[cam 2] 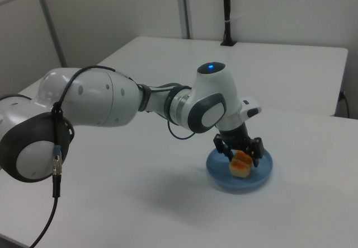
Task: Put the bread on the table
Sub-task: 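Close the gripper on the bread roll and lift it, then carry the bread roll away from the plate and lower it onto the table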
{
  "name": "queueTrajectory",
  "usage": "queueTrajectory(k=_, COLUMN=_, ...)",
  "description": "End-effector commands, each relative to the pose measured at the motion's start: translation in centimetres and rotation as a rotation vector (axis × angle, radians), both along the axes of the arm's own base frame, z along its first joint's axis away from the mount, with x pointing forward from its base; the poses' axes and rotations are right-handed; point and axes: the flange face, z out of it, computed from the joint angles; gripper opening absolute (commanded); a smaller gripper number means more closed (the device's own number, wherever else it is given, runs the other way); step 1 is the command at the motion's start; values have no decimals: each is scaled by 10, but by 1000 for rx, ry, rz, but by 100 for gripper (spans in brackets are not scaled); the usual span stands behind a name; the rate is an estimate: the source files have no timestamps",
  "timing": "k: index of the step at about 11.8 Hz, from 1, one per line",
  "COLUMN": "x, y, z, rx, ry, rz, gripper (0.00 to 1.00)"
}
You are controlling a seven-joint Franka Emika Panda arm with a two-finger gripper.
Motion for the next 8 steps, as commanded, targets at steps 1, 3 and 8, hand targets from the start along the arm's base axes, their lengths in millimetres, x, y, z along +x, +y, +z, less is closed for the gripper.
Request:
queueTrajectory(k=1, x=3, y=4, z=15, rx=3, ry=-28, rz=7, gripper=37)
queueTrajectory(k=3, x=4, y=9, z=39, rx=35, ry=-72, rz=-18, gripper=37)
queueTrajectory(k=8, x=15, y=97, z=86, rx=127, ry=-56, rz=-55, gripper=38)
